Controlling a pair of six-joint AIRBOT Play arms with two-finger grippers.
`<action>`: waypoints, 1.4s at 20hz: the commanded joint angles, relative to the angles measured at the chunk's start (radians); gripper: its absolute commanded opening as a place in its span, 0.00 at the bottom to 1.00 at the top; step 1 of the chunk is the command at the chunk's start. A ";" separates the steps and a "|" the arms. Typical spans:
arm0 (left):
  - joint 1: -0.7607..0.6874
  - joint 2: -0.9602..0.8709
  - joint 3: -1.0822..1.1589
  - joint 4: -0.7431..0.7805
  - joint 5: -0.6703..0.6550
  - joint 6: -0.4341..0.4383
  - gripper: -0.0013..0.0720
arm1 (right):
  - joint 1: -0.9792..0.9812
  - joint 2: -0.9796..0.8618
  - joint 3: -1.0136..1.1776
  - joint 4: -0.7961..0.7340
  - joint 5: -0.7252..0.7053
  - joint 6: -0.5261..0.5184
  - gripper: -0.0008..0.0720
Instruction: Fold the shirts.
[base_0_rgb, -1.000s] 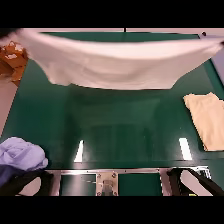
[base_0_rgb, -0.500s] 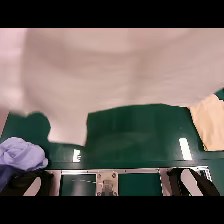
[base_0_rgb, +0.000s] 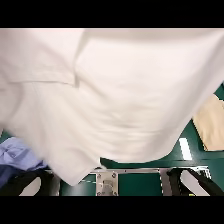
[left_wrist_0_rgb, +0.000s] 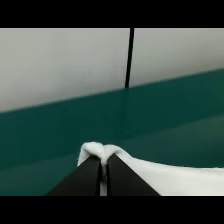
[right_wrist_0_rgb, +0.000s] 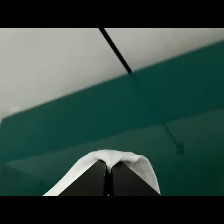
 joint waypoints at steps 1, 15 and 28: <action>0.000 -0.261 -0.115 -0.093 0.003 0.043 0.05 | 0.130 -0.159 -0.254 -0.010 -0.204 -0.077 0.03; -0.002 -0.717 -0.121 -0.223 0.286 -0.018 0.05 | 0.186 -0.801 0.031 -0.006 -0.383 -0.072 0.03; 0.015 -0.716 -0.121 -0.314 0.195 0.047 0.05 | 0.144 -0.813 0.108 -0.078 -0.192 -0.077 0.03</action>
